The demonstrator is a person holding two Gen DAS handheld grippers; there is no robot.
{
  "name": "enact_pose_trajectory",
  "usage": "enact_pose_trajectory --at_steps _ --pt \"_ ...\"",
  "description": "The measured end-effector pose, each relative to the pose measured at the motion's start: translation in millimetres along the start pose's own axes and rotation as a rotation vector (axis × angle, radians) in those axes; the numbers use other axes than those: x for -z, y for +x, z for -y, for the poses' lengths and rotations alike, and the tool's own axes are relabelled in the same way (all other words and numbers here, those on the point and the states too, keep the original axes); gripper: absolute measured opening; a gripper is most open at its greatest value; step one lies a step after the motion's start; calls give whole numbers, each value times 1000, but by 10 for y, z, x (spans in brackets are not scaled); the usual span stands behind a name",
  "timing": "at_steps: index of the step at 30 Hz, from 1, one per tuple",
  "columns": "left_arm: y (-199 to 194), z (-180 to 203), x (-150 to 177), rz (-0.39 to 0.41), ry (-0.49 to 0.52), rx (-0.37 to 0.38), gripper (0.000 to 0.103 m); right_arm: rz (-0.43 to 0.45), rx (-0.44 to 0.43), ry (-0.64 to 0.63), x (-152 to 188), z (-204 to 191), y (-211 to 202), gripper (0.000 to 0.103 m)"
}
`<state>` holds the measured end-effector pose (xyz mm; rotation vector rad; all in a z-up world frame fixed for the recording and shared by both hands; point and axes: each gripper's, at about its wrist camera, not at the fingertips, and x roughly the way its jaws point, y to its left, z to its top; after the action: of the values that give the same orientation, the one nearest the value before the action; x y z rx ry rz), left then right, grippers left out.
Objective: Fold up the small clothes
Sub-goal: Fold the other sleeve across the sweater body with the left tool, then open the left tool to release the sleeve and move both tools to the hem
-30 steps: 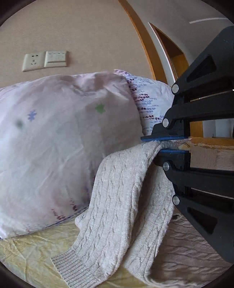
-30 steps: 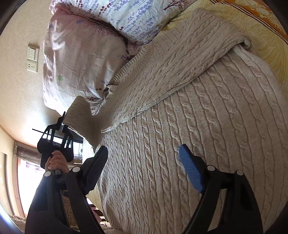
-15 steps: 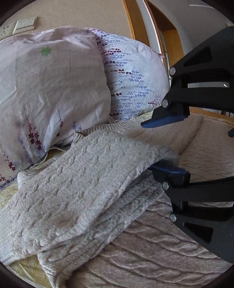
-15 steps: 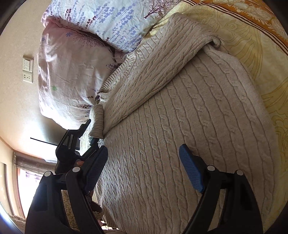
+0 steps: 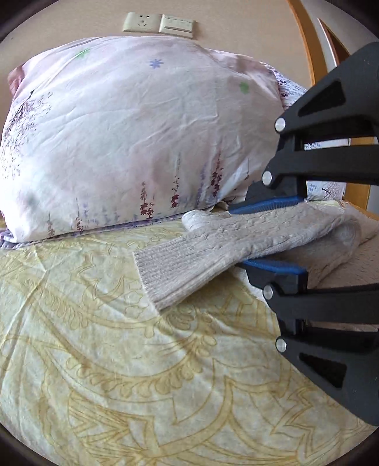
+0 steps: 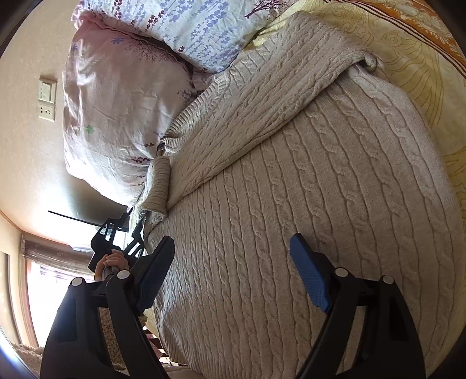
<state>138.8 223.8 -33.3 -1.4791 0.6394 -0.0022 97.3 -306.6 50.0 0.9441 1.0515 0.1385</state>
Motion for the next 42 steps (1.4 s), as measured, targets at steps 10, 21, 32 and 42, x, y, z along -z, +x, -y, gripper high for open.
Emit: enact_pose_trajectory --at_steps 10,21,32,42 --pt "279 561 535 -152 98 246 7 12 -4 11 22 117 -107 83" --pt "1107 1196 1969 -450 451 235 7 66 16 50 132 371 -396 83" --pt "1610 837 3132 -696 949 -106 20 131 51 105 179 607 -644 83" --pt "781 1004 2383 -539 1030 -143 77 214 40 -3 -499 212 -509 72"
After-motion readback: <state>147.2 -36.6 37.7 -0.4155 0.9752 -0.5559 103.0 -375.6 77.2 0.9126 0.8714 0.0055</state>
